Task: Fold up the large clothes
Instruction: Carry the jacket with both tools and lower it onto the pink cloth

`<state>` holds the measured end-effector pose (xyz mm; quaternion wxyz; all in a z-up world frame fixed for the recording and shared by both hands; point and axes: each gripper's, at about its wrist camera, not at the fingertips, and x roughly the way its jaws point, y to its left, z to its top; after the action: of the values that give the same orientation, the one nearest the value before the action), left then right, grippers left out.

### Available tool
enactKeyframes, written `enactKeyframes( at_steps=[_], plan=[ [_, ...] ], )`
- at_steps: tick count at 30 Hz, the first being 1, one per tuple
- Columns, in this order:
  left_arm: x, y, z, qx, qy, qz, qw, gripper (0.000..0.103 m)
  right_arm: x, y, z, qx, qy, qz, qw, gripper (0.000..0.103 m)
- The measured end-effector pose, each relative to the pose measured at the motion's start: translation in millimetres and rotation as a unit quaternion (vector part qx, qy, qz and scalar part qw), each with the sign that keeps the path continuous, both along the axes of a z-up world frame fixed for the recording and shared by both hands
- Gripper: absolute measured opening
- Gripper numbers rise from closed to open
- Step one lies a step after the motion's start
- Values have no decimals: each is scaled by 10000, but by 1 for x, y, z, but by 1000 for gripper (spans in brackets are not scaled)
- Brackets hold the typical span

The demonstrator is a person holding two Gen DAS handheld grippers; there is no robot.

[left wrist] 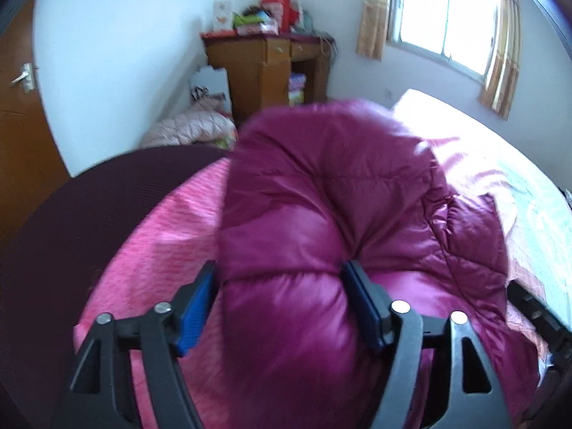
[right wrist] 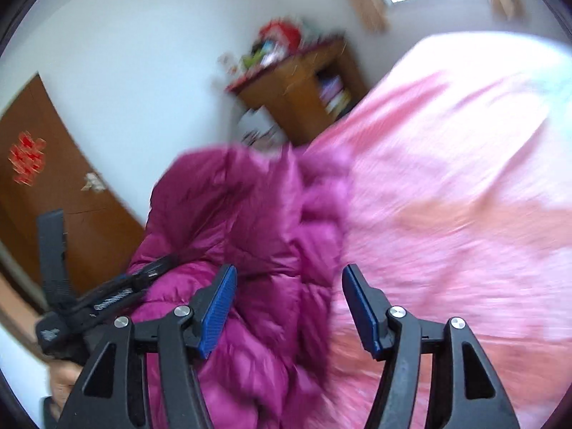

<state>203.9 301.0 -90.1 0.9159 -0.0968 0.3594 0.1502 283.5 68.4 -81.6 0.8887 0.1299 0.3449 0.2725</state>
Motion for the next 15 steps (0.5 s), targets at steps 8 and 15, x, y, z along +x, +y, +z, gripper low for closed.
enactKeyframes(
  at_steps=[8,15],
  plan=[
    [-70,-13,44,879,-716,184,9934,101,-87,4,65,-489,-1336,-625,9879,71],
    [-117,-26,73,1141,-1086,164,9874,103,-147,16,100,-531,-1753,-448,9821,77]
  ],
)
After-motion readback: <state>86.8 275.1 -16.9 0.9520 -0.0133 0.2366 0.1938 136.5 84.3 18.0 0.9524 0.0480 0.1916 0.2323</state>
